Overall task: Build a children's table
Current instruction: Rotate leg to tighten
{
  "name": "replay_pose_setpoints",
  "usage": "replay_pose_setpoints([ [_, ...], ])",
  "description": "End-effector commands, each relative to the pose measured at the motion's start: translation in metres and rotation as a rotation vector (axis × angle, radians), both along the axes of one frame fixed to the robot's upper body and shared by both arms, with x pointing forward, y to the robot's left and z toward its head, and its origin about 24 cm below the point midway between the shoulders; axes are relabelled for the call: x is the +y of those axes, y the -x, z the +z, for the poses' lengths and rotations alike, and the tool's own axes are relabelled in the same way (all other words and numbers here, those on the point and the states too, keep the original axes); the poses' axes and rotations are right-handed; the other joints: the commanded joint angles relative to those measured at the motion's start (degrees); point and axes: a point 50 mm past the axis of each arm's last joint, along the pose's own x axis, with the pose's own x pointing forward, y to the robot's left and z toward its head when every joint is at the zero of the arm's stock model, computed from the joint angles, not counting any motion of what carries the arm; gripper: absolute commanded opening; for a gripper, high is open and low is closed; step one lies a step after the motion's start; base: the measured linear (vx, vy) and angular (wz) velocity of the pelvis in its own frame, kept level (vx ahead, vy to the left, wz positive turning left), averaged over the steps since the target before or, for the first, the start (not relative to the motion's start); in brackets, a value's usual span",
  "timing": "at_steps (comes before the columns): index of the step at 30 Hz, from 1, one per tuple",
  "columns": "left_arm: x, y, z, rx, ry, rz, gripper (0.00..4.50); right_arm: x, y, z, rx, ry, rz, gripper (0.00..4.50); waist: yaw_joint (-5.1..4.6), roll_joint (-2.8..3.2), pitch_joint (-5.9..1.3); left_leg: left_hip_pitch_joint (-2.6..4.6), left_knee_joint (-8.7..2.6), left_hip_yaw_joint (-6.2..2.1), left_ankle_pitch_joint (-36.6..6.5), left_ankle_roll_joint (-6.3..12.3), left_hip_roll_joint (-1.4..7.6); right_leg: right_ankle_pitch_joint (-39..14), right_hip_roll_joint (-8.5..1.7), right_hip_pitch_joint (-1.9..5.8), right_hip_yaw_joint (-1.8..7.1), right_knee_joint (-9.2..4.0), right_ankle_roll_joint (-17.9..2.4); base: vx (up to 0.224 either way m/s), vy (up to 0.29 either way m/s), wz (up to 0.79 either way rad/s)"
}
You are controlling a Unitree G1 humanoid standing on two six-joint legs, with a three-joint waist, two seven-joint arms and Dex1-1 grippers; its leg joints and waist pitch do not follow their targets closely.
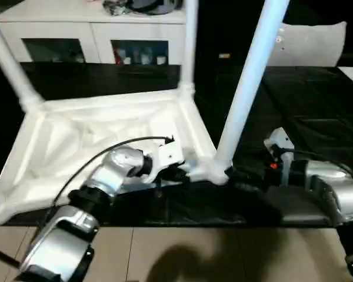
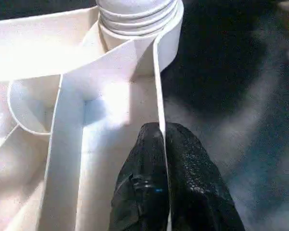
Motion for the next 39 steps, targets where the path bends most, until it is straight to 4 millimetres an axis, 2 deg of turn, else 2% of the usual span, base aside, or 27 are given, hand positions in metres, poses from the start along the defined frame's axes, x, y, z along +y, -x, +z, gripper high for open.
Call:
replay_pose_setpoints([
  [1, -0.003, 0.01, -0.002, 0.027, -0.056, -0.151, 0.0, 0.004, 0.007, 0.001, 0.004, -0.012, 0.108, 4.07, 0.3, -0.63, -3.67, -0.47, -3.37, 0.02, -7.0, 5.59, 1.88, -15.2, -3.9, 3.61, 3.3, -3.23, -10.4, 0.0, 0.0, 0.0],
  [4, 0.003, 0.013, -0.002, 0.042, -0.098, -0.203, 0.0, 0.008, 0.01, 0.0, 0.03, -0.027, 0.16, 3.84, 0.94, -0.63, -3.59, -0.46, -3.39, 0.02, -7.2, 5.14, 1.89, -16.8, -3.93, 3.54, 3.4, -3.22, -9.6, 0.0, 0.0, 0.0],
  [7, 0.004, 0.016, -0.001, 0.062, -0.089, -0.24, 0.0, 0.011, 0.014, -0.002, 0.052, -0.03, 0.218, 3.57, 1.19, -0.64, -3.52, -0.45, -3.45, 0.01, -7.5, 4.55, 1.9, -18.2, -3.95, 3.51, 3.39, -3.36, -9.0, 0.0, 0.0, 0.0],
  [9, 0.004, 0.017, -0.001, 0.069, -0.09, -0.258, 0.0, 0.014, 0.016, -0.003, 0.056, -0.035, 0.239, 3.48, 1.19, -0.65, -3.5, -0.52, -3.53, -0.08, -7.8, 4.24, 1.96, -18.6, -3.94, 3.55, 3.4, -3.33, -8.7, 0.0, 0.0, 0.0],
  [14, 0.004, 0.018, -0.001, 0.074, -0.091, -0.275, 0.0, 0.018, 0.016, -0.004, 0.065, -0.045, 0.27, 2.93, 1.25, -0.8, -3.57, -0.56, -3.45, -0.04, -7.1, 4.01, 1.76, -19.6, -3.88, 3.58, 3.38, -3.4, -7.9, 0.0, 0.0, 0.0],
  [21, 0.004, 0.019, -0.001, 0.082, -0.086, -0.276, 0.0, 0.021, 0.02, -0.005, 0.093, -0.07, 0.303, 2.52, 1.27, -0.68, -3.71, -0.55, -3.34, -0.02, -6.1, 4.4, 1.84, -16.9, -3.77, 3.57, 3.42, -3.06, -9.0, 0.0, 0.0, 0.0],
  [22, 0.004, 0.019, -0.001, 0.082, -0.086, -0.276, 0.0, 0.021, 0.02, -0.005, 0.093, -0.07, 0.303, 2.32, 1.26, -0.72, -3.65, -0.6, -3.34, 0.0, -6.3, 4.41, 1.81, -17.1, -3.8, 3.58, 3.42, -3.13, -8.9, 0.0, 0.0, 0.0],
  [27, 0.0, 0.017, -0.002, 0.091, -0.043, -0.207, 0.0, 0.023, 0.023, -0.002, 0.137, -0.157, 0.268, 2.11, 1.53, -0.77, -3.63, -0.52, -3.41, -0.04, -6.5, 4.16, 1.88, -18.8, -3.88, 3.6, 3.43, -3.31, -8.2, 0.0, 0.0, 0.0],
  [29, -0.004, 0.013, -0.002, 0.094, -0.023, -0.142, 0.0, 0.027, 0.022, -0.001, 0.135, -0.182, 0.217, 2.09, 1.44, -0.73, -3.57, -0.47, -3.42, 0.01, -6.5, 3.88, 1.79, -19.3, -3.76, 3.52, 3.41, -3.38, -7.8, 0.0, 0.0, 0.0],
  [32, -0.011, 0.006, -0.005, 0.094, 0.005, -0.001, 0.0, 0.035, 0.011, -0.007, 0.125, -0.153, 0.041, 2.08, 1.15, -0.7, -3.3, -0.48, -3.56, -0.04, -7.9, 2.76, 1.47, -23.9, -3.79, 3.46, 3.22, -4.03, -6.2, 0.0, 0.0, 0.0],
  [33, -0.015, 0.003, -0.005, 0.094, 0.021, 0.055, 0.0, 0.038, 0.004, -0.011, 0.132, -0.128, -0.055, 2.08, 0.76, -0.59, -3.17, -0.3, -3.56, -0.1, -8.5, 1.78, 1.25, -26.4, -3.74, 3.21, 3.02, -4.46, -5.2, 0.0, 0.0, 0.0],
  [34, -0.023, -0.001, -0.005, 0.104, 0.046, 0.151, 0.0, 0.042, -0.007, -0.018, 0.148, -0.092, -0.203, 2.07, 0.34, -0.7, -3.17, -0.51, -3.57, -0.21, -8.7, 0.99, 0.91, -28.7, -3.7, 3.42, 2.73, -4.72, -3.8, 0.0, 0.0, 0.0],
  [35, -0.027, -0.003, -0.005, 0.111, 0.057, 0.189, 0.0, 0.045, -0.011, -0.02, 0.16, -0.079, -0.266, 2.07, 0.02, -0.74, -3.17, -0.54, -3.62, -0.24, -8.8, 0.63, 0.84, -29.3, -3.6, 3.41, 2.64, -4.82, -3.4, 0.0, 0.0, 0.0],
  [36, -0.032, -0.005, -0.005, 0.115, 0.067, 0.241, 0.0, 0.048, -0.015, -0.023, 0.168, -0.062, -0.324, 2.06, -0.75, -0.81, -3.07, -0.65, -3.57, -0.43, -9.5, 0.15, 0.62, -31.0, -3.56, 3.42, 2.33, -5.12, -2.5, 0.0, 0.0, 0.0],
  [37, -0.034, -0.006, -0.004, 0.114, 0.072, 0.263, 0.0, 0.049, -0.018, -0.024, 0.172, -0.059, -0.356, 2.06, -1.29, -0.61, -3.12, -0.5, -3.44, -0.41, -10.2, 0.42, 0.52, -31.5, -3.57, 3.27, 2.22, -5.47, -2.2, 0.0, 0.0, 0.0],
  [39, -0.043, -0.011, -0.003, 0.106, 0.093, 0.35, 0.0, 0.053, -0.028, -0.028, 0.195, -0.054, -0.491, 2.06, -2.15, -0.77, -3.18, -0.67, -3.34, -0.43, -10.2, 1.01, 0.45, -30.9, -3.53, 3.22, 2.22, -5.48, -2.6, 0.0, 0.0, 0.0],
])
